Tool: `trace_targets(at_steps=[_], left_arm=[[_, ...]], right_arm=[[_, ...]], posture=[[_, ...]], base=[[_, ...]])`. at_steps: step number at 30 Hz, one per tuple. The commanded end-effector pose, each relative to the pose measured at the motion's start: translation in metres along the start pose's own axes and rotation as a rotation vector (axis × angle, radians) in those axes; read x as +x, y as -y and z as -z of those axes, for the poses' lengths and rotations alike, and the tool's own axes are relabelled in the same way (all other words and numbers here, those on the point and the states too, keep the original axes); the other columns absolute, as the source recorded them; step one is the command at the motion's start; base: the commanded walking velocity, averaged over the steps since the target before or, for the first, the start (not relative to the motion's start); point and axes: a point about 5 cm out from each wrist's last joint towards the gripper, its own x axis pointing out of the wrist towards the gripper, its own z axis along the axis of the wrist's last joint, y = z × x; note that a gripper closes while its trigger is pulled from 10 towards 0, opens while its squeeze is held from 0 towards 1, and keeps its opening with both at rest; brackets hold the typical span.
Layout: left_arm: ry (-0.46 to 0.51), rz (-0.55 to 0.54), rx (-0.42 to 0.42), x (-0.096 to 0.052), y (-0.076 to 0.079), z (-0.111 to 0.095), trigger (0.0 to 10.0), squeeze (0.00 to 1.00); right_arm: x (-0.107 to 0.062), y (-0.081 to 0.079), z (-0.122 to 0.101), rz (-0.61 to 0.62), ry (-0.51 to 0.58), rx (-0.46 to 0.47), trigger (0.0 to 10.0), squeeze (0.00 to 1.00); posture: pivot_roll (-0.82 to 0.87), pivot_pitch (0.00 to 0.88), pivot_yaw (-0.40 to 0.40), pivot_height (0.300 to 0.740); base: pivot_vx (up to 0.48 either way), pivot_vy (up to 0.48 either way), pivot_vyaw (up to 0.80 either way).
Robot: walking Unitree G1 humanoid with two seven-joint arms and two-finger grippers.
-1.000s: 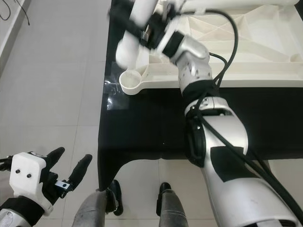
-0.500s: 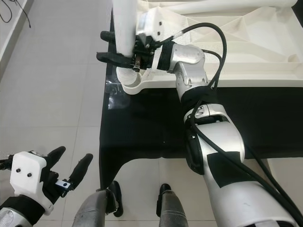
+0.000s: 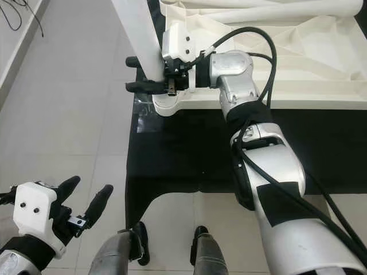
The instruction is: Building children table
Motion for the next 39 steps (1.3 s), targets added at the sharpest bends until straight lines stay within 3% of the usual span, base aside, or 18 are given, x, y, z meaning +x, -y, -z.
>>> trace_targets(at_steps=[1, 9, 12, 14, 16, 18, 19, 21, 24, 39], left_arm=[[-0.028, -0.004, -0.013, -0.001, -0.001, 0.004, 10.0, 0.0], [-0.025, -0.006, -0.013, -0.001, 0.0, 0.004, 10.0, 0.0], [-0.025, -0.006, -0.013, 0.0, 0.0, 0.004, 10.0, 0.0], [-0.024, -0.005, -0.017, -0.001, 0.001, 0.004, 10.0, 0.0], [-0.024, -0.005, -0.017, -0.001, 0.001, 0.004, 10.0, 0.0], [-0.021, -0.005, -0.02, -0.001, 0.002, 0.003, 10.0, 0.0], [-0.021, -0.005, -0.02, -0.001, 0.002, 0.003, 10.0, 0.0], [-0.019, -0.006, -0.022, -0.002, 0.002, 0.002, 10.0, 0.0], [-0.019, -0.006, -0.023, -0.002, 0.003, 0.001, 10.0, 0.0], [-0.02, -0.004, -0.03, -0.005, 0.004, 0.002, 10.0, 0.0]], right_arm=[[0.01, -0.02, 0.026, -0.133, -0.075, 0.116, 10.0, 0.0], [0.035, -0.036, 0.028, -0.282, -0.047, 0.113, 10.0, 0.0], [0.036, -0.037, 0.027, -0.292, -0.044, 0.115, 10.0, 0.0], [0.048, -0.034, 0.024, -0.265, -0.018, 0.183, 10.0, 0.0], [0.048, -0.034, 0.024, -0.265, -0.018, 0.183, 10.0, 0.0], [0.058, -0.027, 0.031, -0.093, -0.052, 0.295, 10.0, 0.0], [0.058, -0.027, 0.031, -0.093, -0.052, 0.295, 10.0, 0.0], [0.063, -0.027, 0.047, 0.061, -0.118, 0.4, 10.0, 0.0], [0.065, -0.032, 0.058, 0.137, -0.153, 0.47, 10.0, 0.0], [0.061, -0.044, 0.085, 0.397, -0.111, 0.586, 10.0, 0.0]], posture=[[0.12, 0.396, 0.008, 0.74], [0.12, 0.399, 0.005, 0.74], [0.12, 0.399, 0.005, 0.74], [0.11, 0.403, 0.0, 0.74], [0.11, 0.403, 0.0, 0.74], [0.12, 0.41, -0.005, 0.74], [0.12, 0.41, -0.005, 0.74], [0.12, 0.415, -0.006, 0.74], [0.12, 0.419, -0.004, 0.74], [0.12, 0.431, 0.001, 0.74]], base=[[0.0, 0.0, 0.0], [0.0, 0.0, 0.0], [0.0, 0.0, 0.0], [0.0, 0.0, 0.0], [0.0, 0.0, 0.0], [0.0, 0.0, 0.0], [0.0, 0.0, 0.0], [0.0, 0.0, 0.0], [0.0, 0.0, 0.0], [0.0, 0.0, 0.0]])
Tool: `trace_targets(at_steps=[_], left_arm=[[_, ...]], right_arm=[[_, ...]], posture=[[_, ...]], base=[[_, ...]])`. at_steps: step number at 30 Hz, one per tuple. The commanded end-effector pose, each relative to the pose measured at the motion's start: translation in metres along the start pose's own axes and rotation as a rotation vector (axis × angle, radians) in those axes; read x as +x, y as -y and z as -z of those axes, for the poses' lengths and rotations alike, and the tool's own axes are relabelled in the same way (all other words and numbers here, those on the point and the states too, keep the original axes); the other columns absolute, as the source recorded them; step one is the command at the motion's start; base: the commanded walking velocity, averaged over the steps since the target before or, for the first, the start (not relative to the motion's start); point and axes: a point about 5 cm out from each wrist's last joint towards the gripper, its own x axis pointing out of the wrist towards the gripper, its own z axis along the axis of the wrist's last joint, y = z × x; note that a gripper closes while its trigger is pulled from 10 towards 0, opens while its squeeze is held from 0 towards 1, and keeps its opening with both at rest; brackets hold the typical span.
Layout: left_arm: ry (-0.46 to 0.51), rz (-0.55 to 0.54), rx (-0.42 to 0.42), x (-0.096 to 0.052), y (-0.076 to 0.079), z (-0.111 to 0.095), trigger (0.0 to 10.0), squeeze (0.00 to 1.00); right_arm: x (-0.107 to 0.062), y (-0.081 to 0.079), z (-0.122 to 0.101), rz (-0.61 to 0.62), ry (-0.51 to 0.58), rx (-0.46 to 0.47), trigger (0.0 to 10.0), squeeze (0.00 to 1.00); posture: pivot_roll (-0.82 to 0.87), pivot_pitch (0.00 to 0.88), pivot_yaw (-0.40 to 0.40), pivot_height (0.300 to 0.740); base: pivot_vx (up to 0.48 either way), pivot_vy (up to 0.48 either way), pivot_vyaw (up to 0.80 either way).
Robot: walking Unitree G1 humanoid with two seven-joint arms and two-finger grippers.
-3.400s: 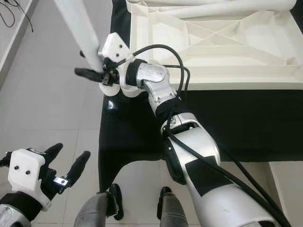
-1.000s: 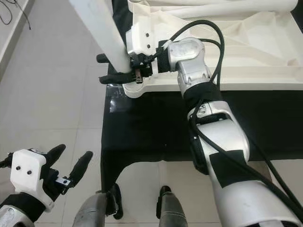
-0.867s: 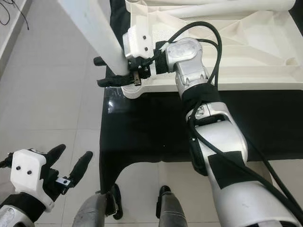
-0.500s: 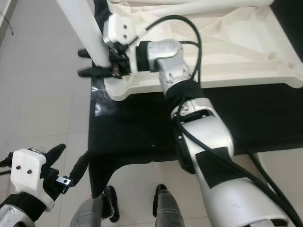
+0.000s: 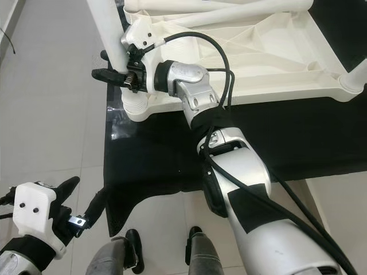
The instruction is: Building children table
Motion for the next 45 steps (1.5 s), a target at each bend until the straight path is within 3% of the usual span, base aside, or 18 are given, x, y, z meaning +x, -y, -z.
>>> trace_targets(at_steps=[1, 2, 4, 6, 7, 8, 9, 11, 12, 16, 17, 21, 25, 31, 34, 45], left_arm=[[-0.02, 0.004, -0.015, -0.003, 0.002, 0.002, 10.0, 0.0], [-0.02, 0.004, -0.015, -0.003, 0.002, 0.002, 10.0, 0.0], [-0.025, 0.006, -0.015, -0.005, 0.002, 0.003, 10.0, 0.0], [-0.025, 0.006, -0.015, -0.005, 0.002, 0.003, 10.0, 0.0], [-0.027, 0.005, -0.015, -0.005, 0.002, 0.004, 10.0, 0.0], [-0.027, 0.005, -0.015, -0.005, 0.002, 0.004, 10.0, 0.0], [-0.029, 0.001, -0.015, -0.006, 0.002, 0.004, 10.0, 0.0], [-0.029, 0.001, -0.015, -0.006, 0.002, 0.004, 10.0, 0.0], [-0.031, -0.003, -0.014, -0.006, 0.0, 0.004, 10.0, 0.0], [-0.031, -0.003, -0.014, -0.006, 0.0, 0.004, 10.0, 0.0], [-0.035, -0.003, -0.011, -0.005, 0.0, 0.005, 10.0, 0.0], [-0.038, -0.003, -0.01, -0.003, -0.002, 0.007, 10.0, 0.0], [-0.035, -0.005, -0.005, 0.003, -0.005, 0.01, 10.0, 0.0], [-0.033, -0.008, -0.003, 0.005, -0.006, 0.011, 10.0, 0.0], [-0.027, -0.013, 0.0, 0.008, -0.008, 0.011, 10.0, 0.0], [-0.016, -0.013, 0.003, 0.014, -0.01, 0.011, 10.0, 0.0]], right_arm=[[-0.017, -0.013, 0.07, 0.067, -0.198, 0.196, 10.0, 0.0], [-0.017, -0.013, 0.07, 0.067, -0.198, 0.196, 10.0, 0.0], [-0.018, -0.015, 0.081, 0.21, -0.202, 0.212, 10.0, 0.0], [-0.018, -0.015, 0.081, 0.21, -0.202, 0.212, 10.0, 0.0], [-0.019, -0.019, 0.09, 0.289, -0.235, 0.193, 10.0, 0.0], [-0.019, -0.019, 0.09, 0.289, -0.235, 0.193, 10.0, 0.0], [-0.014, -0.056, 0.11, 0.383, -0.281, 0.169, 10.0, 0.0], [-0.014, -0.056, 0.11, 0.383, -0.281, 0.169, 10.0, 0.0], [-0.016, -0.082, 0.114, 0.474, -0.293, 0.159, 10.0, 0.0], [-0.016, -0.082, 0.114, 0.474, -0.293, 0.159, 10.0, 0.0], [-0.011, -0.093, 0.107, 0.565, -0.278, 0.14, 10.0, 0.0], [-0.006, -0.093, 0.103, 0.624, -0.261, 0.137, 10.0, 0.0], [0.005, -0.081, 0.103, 0.637, -0.255, 0.146, 10.0, 0.0], [0.006, -0.076, 0.106, 0.632, -0.271, 0.156, 10.0, 0.0], [0.008, -0.069, 0.111, 0.611, -0.306, 0.225, 10.0, 0.0], [0.003, -0.064, 0.105, 0.636, -0.345, 0.291, 10.0, 0.0]], posture=[[0.12, 0.431, 0.001, 0.74], [0.12, 0.431, 0.001, 0.74], [0.12, 0.427, -0.016, 0.74], [0.12, 0.427, -0.016, 0.74], [0.12, 0.427, -0.016, 0.74], [0.12, 0.427, -0.016, 0.74], [0.11, 0.421, -0.018, 0.74], [0.11, 0.421, -0.018, 0.74], [0.11, 0.423, -0.007, 0.74], [0.11, 0.423, -0.007, 0.74], [0.11, 0.401, 0.002, 0.74], [0.11, 0.369, -0.004, 0.74], [0.11, 0.352, -0.005, 0.74], [0.1, 0.345, -0.005, 0.74], [0.1, 0.333, -0.007, 0.74], [0.09, 0.316, -0.01, 0.74]], base=[[0.0, 0.0, 0.0], [0.0, 0.0, 0.0], [0.0, 0.0, 0.0], [0.0, 0.0, 0.0], [0.0, 0.0, 0.0], [0.0, 0.0, 0.0], [0.0, 0.0, 0.0], [0.0, 0.0, 0.0], [0.0, 0.0, 0.0], [0.0, 0.0, 0.0], [0.0, 0.0, 0.0], [0.0, 0.0, 0.0], [0.0, 0.0, 0.0], [0.0, 0.0, 0.0], [0.0, 0.0, 0.0], [0.0, 0.0, 0.0]])
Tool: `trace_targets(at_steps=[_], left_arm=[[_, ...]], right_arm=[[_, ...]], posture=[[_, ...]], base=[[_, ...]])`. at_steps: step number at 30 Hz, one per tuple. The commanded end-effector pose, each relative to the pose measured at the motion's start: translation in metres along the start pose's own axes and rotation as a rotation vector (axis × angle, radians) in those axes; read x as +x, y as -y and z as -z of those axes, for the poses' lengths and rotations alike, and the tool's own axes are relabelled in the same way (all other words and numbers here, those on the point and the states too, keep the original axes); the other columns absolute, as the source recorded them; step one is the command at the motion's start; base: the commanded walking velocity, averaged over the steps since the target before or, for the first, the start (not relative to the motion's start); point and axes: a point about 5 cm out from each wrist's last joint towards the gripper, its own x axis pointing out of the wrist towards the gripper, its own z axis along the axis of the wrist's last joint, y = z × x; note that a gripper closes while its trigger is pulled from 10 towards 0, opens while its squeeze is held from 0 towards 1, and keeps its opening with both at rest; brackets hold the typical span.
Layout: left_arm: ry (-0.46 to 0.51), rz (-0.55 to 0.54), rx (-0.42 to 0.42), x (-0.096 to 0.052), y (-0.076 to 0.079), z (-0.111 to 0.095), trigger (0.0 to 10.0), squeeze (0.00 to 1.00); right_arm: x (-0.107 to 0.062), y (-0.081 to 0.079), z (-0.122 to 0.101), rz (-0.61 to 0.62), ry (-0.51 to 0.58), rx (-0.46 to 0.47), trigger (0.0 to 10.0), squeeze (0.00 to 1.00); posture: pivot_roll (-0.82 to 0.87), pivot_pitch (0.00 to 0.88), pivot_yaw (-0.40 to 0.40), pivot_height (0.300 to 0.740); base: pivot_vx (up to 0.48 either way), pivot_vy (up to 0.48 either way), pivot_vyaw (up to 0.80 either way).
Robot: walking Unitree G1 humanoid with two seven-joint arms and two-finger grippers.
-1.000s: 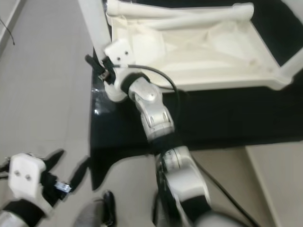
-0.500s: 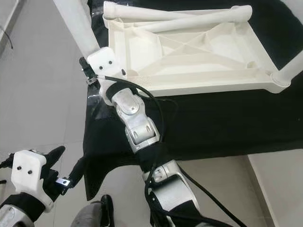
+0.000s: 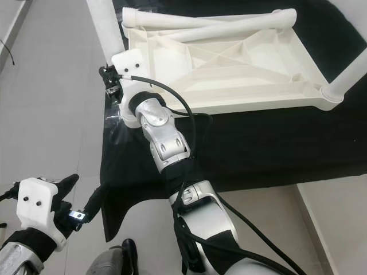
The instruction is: Building children table
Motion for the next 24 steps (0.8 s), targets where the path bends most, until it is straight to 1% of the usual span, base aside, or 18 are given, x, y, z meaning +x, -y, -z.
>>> trace_targets(at_steps=[1, 4, 7, 10, 11, 12, 13, 14, 15, 16, 17, 18, 19, 20, 21, 22, 23, 24], left_arm=[[-0.019, -0.012, -0.001, 0.0, -0.002, 0.005, 10.0, 0.0], [-0.017, -0.012, 0.002, 0.001, -0.002, 0.005, 10.0, 0.0], [-0.001, -0.013, 0.005, 0.003, -0.005, 0.004, 10.0, 0.0], [0.038, -0.04, 0.035, 0.005, -0.012, -0.003, 10.0, 0.0], [0.058, -0.057, 0.066, 0.005, -0.019, -0.009, 10.0, 0.0], [0.058, -0.057, 0.066, 0.005, -0.019, -0.009, 10.0, 0.0], [0.072, -0.067, 0.087, 0.005, -0.024, -0.013, 10.0, 0.0], [0.072, -0.067, 0.087, 0.005, -0.024, -0.013, 10.0, 0.0], [0.123, -0.095, 0.105, 0.008, -0.036, -0.027, 10.0, 0.0], [0.195, -0.113, 0.133, 0.011, -0.05, -0.047, 10.0, 0.0], [0.195, -0.113, 0.133, 0.011, -0.05, -0.047, 10.0, 0.0], [0.322, -0.109, 0.159, 0.017, -0.066, -0.084, 10.0, 0.0], [0.322, -0.109, 0.159, 0.017, -0.066, -0.084, 10.0, 0.0], [0.395, -0.056, 0.155, 0.022, -0.07, -0.107, 10.0, 0.0], [0.44, -0.017, 0.15, 0.025, -0.071, -0.122, 10.0, 0.0], [0.499, 0.091, 0.15, 0.032, -0.067, -0.146, 10.0, 0.0], [0.531, 0.164, 0.153, 0.035, -0.064, -0.161, 10.0, 0.0], [0.531, 0.164, 0.153, 0.035, -0.064, -0.161, 10.0, 0.0]], right_arm=[[-0.022, 0.004, 0.077, 0.047, -0.357, 0.115, 10.0, 0.0], [-0.023, 0.003, 0.078, 0.051, -0.362, 0.113, 10.0, 0.0], [-0.03, -0.007, 0.094, 0.039, -0.407, 0.102, 10.0, 0.0], [-0.03, -0.009, 0.099, 0.036, -0.417, 0.109, 10.0, 0.0], [-0.03, -0.01, 0.1, 0.038, -0.419, 0.11, 10.0, 0.0], [-0.03, -0.01, 0.1, 0.038, -0.419, 0.11, 10.0, 0.0], [-0.03, -0.01, 0.1, 0.039, -0.424, 0.112, 10.0, 0.0], [-0.03, -0.01, 0.1, 0.039, -0.424, 0.112, 10.0, 0.0], [-0.031, -0.011, 0.101, 0.04, -0.428, 0.112, 10.0, 0.0], [-0.031, -0.011, 0.101, 0.04, -0.431, 0.112, 10.0, 0.0], [-0.031, -0.011, 0.101, 0.04, -0.431, 0.112, 10.0, 0.0], [-0.032, -0.012, 0.102, 0.039, -0.433, 0.111, 10.0, 0.0], [-0.032, -0.012, 0.102, 0.039, -0.433, 0.111, 10.0, 0.0], [-0.031, -0.012, 0.101, 0.041, -0.431, 0.113, 10.0, 0.0], [-0.031, -0.013, 0.101, 0.042, -0.43, 0.113, 10.0, 0.0], [-0.031, -0.013, 0.1, 0.043, -0.426, 0.114, 10.0, 0.0], [-0.031, -0.013, 0.1, 0.044, -0.424, 0.115, 10.0, 0.0], [-0.031, -0.013, 0.1, 0.044, -0.424, 0.115, 10.0, 0.0]], posture=[[0.09, 0.314, -0.009, 0.74], [0.09, 0.312, -0.008, 0.74], [0.1, 0.308, -0.006, 0.74], [0.1, 0.306, -0.004, 0.74], [0.1, 0.301, -0.005, 0.74], [0.1, 0.301, -0.005, 0.74], [0.1, 0.301, -0.005, 0.74], [0.1, 0.301, -0.005, 0.74], [0.1, 0.299, -0.002, 0.74], [0.1, 0.294, 0.002, 0.74], [0.1, 0.294, 0.002, 0.74], [0.1, 0.291, 0.007, 0.74], [0.1, 0.291, 0.007, 0.74], [0.11, 0.286, 0.01, 0.74], [0.11, 0.286, 0.01, 0.74], [0.11, 0.285, 0.013, 0.74], [0.11, 0.285, 0.013, 0.74], [0.11, 0.285, 0.013, 0.74]], base=[[0.0, 0.0, 0.0], [0.0, 0.0, 0.0], [0.0, 0.0, 0.0], [0.0, 0.0, 0.0], [0.0, 0.0, 0.0], [0.0, 0.0, 0.0], [0.0, 0.0, 0.0], [0.0, 0.0, 0.0], [0.0, 0.0, 0.0], [0.0, 0.0, 0.0], [0.0, 0.0, 0.0], [0.0, 0.0, 0.0], [0.0, 0.0, 0.0], [0.0, 0.0, 0.0], [0.0, 0.0, 0.0], [0.0, 0.0, 0.0], [0.0, 0.0, 0.0], [0.0, 0.0, 0.0]])
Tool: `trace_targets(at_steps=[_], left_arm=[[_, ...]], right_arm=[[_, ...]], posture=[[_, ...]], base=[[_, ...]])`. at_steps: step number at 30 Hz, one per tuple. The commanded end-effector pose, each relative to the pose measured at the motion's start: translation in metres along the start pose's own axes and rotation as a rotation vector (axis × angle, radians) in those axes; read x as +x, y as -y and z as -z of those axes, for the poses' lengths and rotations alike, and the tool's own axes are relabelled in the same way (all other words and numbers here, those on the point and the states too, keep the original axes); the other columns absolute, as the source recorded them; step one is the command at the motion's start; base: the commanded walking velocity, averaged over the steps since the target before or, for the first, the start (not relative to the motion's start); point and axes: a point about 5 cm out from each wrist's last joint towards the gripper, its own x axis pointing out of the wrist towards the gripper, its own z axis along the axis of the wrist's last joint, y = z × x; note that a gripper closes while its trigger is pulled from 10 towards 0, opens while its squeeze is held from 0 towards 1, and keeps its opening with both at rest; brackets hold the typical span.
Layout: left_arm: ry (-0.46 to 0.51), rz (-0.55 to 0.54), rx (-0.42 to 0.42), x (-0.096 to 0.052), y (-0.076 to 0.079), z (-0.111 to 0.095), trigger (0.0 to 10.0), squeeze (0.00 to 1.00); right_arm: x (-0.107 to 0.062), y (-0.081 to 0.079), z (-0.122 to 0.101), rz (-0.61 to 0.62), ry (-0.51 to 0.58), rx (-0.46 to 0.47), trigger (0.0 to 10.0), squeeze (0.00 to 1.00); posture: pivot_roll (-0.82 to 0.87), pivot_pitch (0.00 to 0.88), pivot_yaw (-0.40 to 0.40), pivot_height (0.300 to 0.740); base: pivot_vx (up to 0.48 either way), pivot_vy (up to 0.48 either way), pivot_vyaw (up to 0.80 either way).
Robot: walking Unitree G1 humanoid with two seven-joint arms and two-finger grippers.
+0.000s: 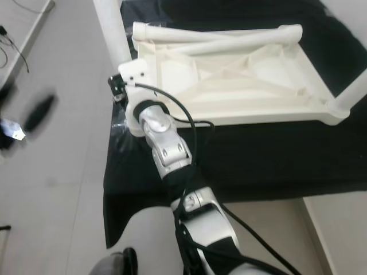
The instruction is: Building children table
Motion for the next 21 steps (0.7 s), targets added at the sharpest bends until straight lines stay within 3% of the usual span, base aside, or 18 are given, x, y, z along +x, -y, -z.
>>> trace_targets(at_steps=[1, 3, 4, 5, 6, 8, 9, 11, 13, 15, 21], left_arm=[[0.009, 0.188, -0.083, 0.017, 0.007, -0.009, 10.0, 0.0], [0.009, 0.188, -0.083, 0.017, 0.007, -0.009, 10.0, 0.0], [0.023, 0.298, -0.143, 0.037, 0.009, -0.015, 10.0, 0.21], [0.023, 0.298, -0.143, 0.037, 0.009, -0.015, 10.0, 0.21], [0.005, 0.373, -0.175, 0.048, 0.012, -0.015, 10.0, 1.0], [-0.04, 0.499, -0.241, 0.066, 0.017, -0.012, 10.0, 1.0], [-0.04, 0.499, -0.241, 0.066, 0.017, -0.012, 10.0, 1.0], [-0.086, 0.549, -0.274, 0.084, 0.019, -0.005, 10.0, 1.0], [-0.1, 0.56, -0.279, 0.09, 0.018, -0.003, 10.0, 1.0], [-0.118, 0.55, -0.264, 0.099, 0.016, 0.001, 10.0, 0.0], [-0.143, 0.498, -0.243, 0.115, 0.012, 0.007, 10.0, 0.0]], right_arm=[[-0.021, -0.008, 0.085, 0.012, -0.369, 0.102, 10.0, 0.0], [-0.021, -0.008, 0.085, 0.012, -0.369, 0.102, 10.0, 0.0], [-0.02, -0.009, 0.083, 0.008, -0.361, 0.104, 10.0, 0.0], [-0.02, -0.009, 0.083, 0.008, -0.361, 0.104, 10.0, 0.0], [-0.02, -0.01, 0.083, 0.006, -0.358, 0.105, 10.0, 0.0], [-0.02, -0.013, 0.082, 0.003, -0.352, 0.107, 10.0, 0.0], [-0.02, -0.013, 0.082, 0.003, -0.352, 0.107, 10.0, 0.0], [-0.02, -0.015, 0.081, -0.001, -0.345, 0.111, 10.0, 0.0], [-0.02, -0.016, 0.08, -0.003, -0.343, 0.113, 10.0, 0.0], [-0.02, -0.017, 0.08, -0.005, -0.34, 0.117, 10.0, 0.0], [-0.02, -0.018, 0.079, -0.007, -0.337, 0.119, 10.0, 0.0]], posture=[[0.11, 0.283, 0.015, 0.74], [0.11, 0.283, 0.015, 0.74], [0.1, 0.279, 0.02, 0.74], [0.1, 0.279, 0.02, 0.74], [0.1, 0.277, 0.024, 0.74], [0.1, 0.274, 0.028, 0.74], [0.1, 0.274, 0.028, 0.74], [0.09, 0.27, 0.035, 0.74], [0.09, 0.269, 0.037, 0.74], [0.08, 0.27, 0.04, 0.74], [0.08, 0.269, 0.043, 0.74]], base=[[0.0, 0.0, 0.0], [0.0, 0.0, 0.0], [0.0, 0.0, 0.0], [0.0, 0.0, 0.0], [0.0, 0.0, 0.0], [0.0, 0.0, 0.0], [0.0, 0.0, 0.0], [0.0, 0.0, 0.0], [0.0, 0.0, 0.0], [0.0, 0.0, 0.0], [0.0, 0.0, 0.0]])
